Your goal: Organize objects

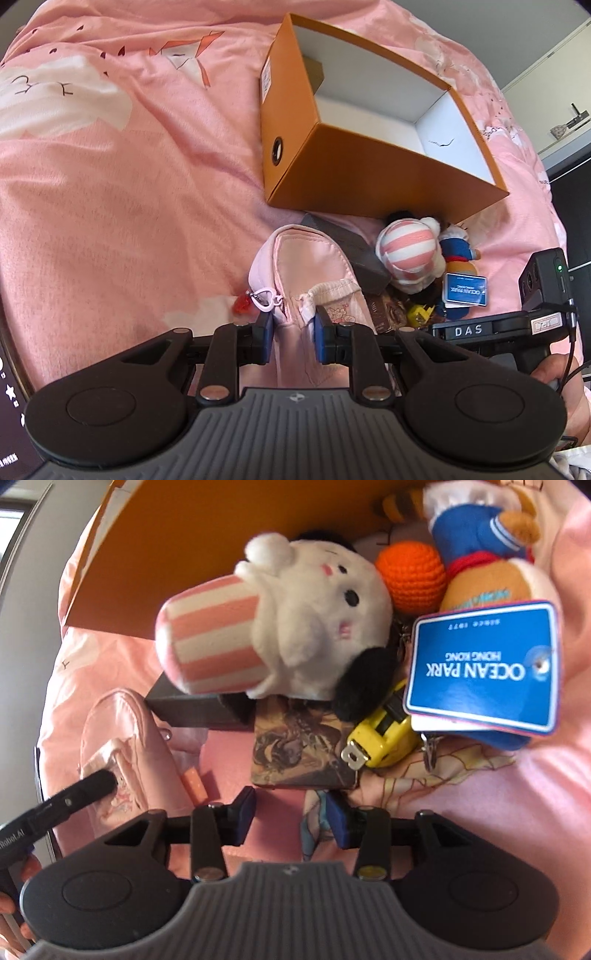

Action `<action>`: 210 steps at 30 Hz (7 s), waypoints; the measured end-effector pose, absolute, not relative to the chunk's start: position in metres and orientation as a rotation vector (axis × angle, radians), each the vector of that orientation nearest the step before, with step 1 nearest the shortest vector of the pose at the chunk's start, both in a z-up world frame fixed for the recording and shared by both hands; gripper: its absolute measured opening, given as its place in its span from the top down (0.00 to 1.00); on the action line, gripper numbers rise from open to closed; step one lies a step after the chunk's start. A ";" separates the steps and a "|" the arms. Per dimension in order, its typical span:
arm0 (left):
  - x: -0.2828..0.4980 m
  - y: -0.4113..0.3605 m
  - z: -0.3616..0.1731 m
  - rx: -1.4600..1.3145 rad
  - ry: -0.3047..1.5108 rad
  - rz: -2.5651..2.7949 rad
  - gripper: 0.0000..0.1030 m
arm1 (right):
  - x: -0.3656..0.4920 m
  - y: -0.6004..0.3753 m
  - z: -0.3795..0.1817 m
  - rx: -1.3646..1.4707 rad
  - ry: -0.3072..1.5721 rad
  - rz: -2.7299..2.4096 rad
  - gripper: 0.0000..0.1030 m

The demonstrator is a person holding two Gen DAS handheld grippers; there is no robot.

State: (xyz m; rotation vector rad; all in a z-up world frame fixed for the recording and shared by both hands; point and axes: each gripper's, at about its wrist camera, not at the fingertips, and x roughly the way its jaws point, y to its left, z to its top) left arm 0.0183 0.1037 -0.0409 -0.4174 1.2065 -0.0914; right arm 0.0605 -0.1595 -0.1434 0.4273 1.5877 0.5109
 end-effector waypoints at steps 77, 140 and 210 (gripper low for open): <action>0.195 0.107 0.022 -0.197 1.080 -0.128 0.76 | 0.257 -0.057 -0.037 0.053 0.942 0.567 0.83; 0.224 0.088 -0.005 -0.089 1.082 -0.140 0.76 | 0.262 -0.017 -0.103 -0.757 1.180 0.888 0.69; 0.182 0.066 -0.003 -0.193 1.022 -0.206 0.84 | 0.254 -0.153 0.037 -0.560 0.983 0.729 0.64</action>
